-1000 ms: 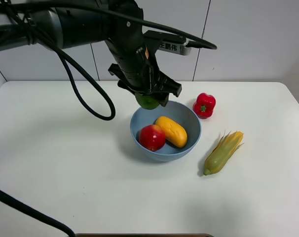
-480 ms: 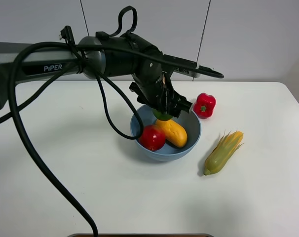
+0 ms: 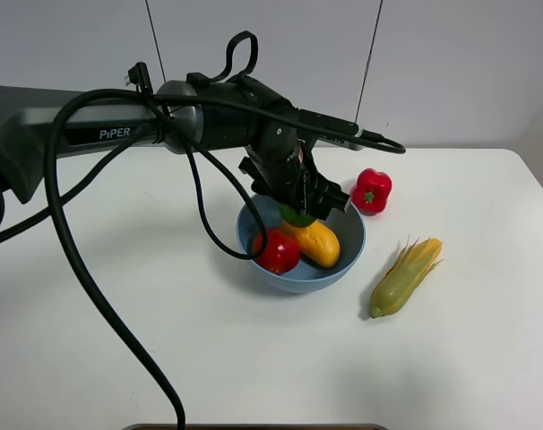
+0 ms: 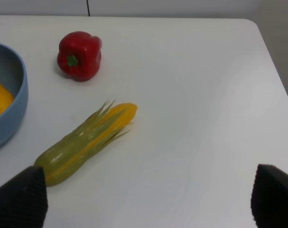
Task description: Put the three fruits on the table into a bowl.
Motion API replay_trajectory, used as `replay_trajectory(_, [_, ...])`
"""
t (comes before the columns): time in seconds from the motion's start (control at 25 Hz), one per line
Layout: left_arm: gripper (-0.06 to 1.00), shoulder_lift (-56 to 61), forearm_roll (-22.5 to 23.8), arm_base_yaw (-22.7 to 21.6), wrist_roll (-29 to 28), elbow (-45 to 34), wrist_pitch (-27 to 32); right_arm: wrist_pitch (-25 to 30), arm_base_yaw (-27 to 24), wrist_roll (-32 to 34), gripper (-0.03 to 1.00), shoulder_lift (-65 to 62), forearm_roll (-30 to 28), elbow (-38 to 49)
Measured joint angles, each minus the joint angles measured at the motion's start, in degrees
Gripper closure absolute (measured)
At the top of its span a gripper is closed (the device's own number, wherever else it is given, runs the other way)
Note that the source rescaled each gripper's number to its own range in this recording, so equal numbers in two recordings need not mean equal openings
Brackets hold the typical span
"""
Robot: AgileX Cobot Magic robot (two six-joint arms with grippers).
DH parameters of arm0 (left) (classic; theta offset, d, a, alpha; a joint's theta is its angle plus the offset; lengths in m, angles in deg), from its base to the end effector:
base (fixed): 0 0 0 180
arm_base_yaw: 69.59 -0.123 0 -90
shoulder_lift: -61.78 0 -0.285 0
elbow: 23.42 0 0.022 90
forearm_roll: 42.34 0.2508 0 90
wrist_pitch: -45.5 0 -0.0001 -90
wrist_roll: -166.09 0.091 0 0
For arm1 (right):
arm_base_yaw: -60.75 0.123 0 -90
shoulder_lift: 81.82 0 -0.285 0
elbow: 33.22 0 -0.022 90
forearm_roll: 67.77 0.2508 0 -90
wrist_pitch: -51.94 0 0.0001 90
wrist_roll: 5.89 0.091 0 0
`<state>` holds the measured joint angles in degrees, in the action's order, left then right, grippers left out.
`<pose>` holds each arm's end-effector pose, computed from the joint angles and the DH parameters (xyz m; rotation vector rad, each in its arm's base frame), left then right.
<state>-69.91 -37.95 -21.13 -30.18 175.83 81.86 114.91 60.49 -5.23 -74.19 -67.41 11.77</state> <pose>0.3193 -0.3542 0.1827 0.7910 2.5089 -0.3234 -0.0145 0.0006 0.2912 0.0155 2.0174 0.0119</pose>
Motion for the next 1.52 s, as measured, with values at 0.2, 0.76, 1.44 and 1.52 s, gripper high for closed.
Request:
replay_trajectory(0.2, [0.03, 0.4, 0.0, 0.0, 0.0, 0.0, 2.3, 0.0, 0.0, 0.0, 0.22, 0.0, 0.0, 0.0])
replay_trajectory(0.76, [-0.03, 13.9, 1.5, -0.1, 1.0, 0.0, 19.6, 0.0, 0.0, 0.0, 0.22, 0.0, 0.0, 0.0])
replay_trajectory(1.44, [-0.03, 30.4, 5.6, -0.1, 0.2, 0.0, 33.3, 0.0, 0.0, 0.0, 0.22, 0.0, 0.0, 0.0])
replay_trajectory(1.52, [-0.03, 31.3, 5.9, -0.3, 0.2, 0.0, 33.3, 0.0, 0.0, 0.0, 0.22, 0.0, 0.0, 0.0])
